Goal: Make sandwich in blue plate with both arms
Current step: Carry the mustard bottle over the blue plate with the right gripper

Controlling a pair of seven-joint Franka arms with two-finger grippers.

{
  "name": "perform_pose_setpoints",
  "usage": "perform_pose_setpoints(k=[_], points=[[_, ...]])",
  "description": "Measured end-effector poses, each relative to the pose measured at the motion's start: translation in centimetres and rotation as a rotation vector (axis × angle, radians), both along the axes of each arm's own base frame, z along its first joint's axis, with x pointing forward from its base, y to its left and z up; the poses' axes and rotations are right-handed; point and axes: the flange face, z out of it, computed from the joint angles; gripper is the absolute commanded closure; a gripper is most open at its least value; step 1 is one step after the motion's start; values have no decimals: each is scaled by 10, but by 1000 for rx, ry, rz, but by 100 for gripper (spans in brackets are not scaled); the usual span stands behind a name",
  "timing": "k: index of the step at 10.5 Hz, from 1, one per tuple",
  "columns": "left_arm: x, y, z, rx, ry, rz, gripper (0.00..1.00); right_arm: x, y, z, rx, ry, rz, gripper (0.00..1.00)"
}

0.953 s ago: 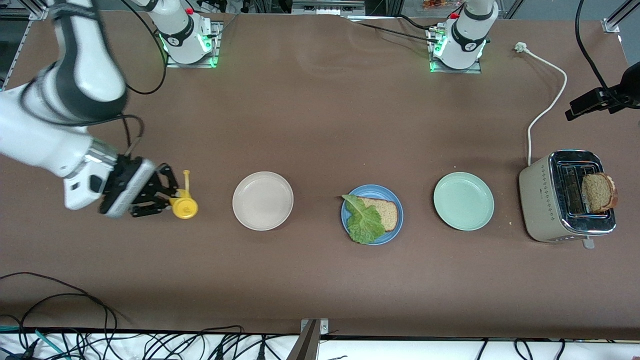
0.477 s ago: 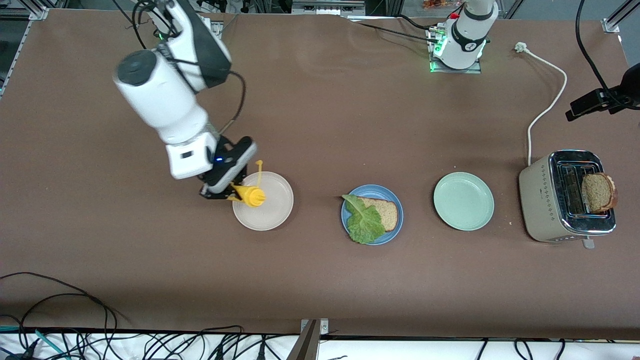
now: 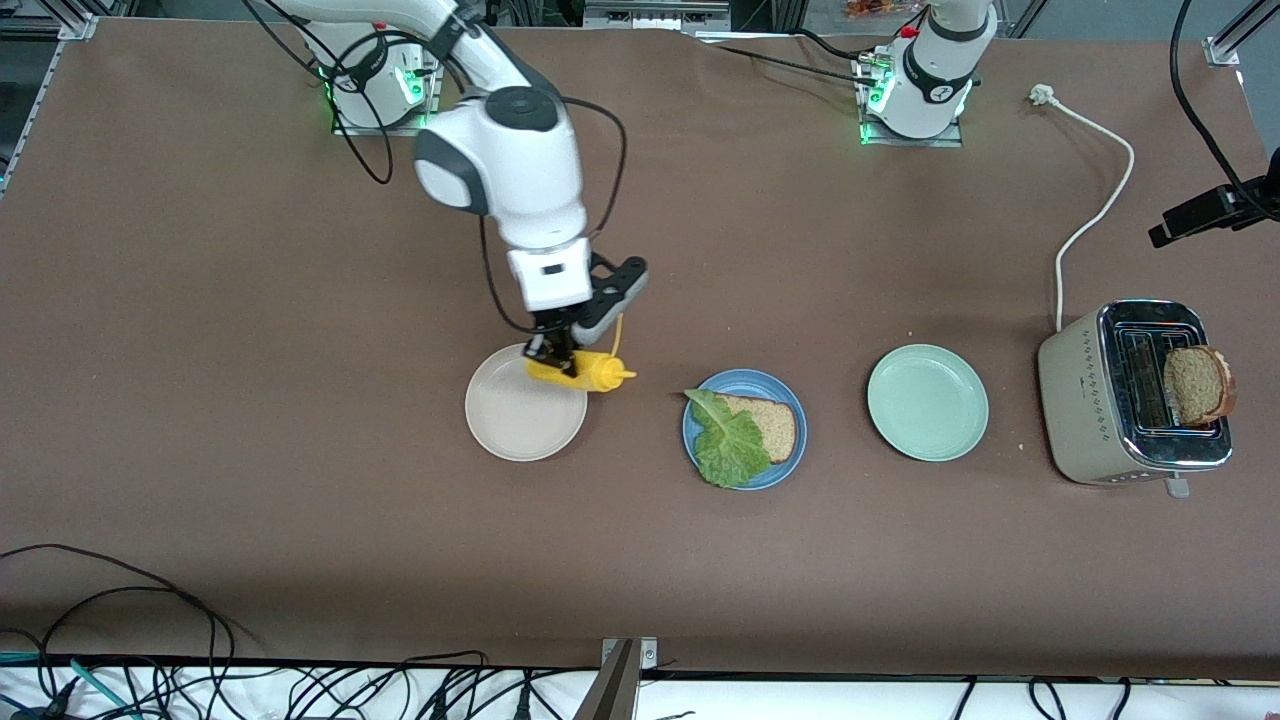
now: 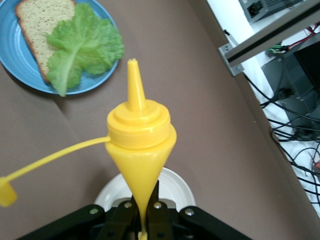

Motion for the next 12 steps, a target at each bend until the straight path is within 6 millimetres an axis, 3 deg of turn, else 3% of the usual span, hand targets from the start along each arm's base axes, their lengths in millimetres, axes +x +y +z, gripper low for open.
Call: perform_pose_setpoints(k=[2,6,9,12], points=[[0,-1,0,0,0,-1,0,-24,31,-34,-21,-28,-19,100],[0,-1,0,0,0,-2,0,-34,40,-92,-138,-60,78,100],[0,-1,0,0,0,-3,0,-65,62,-141,-273,-52,155,100],[0,-2,0,0,0,-3,0,-66,94,-150,-349,-77,134,100]])
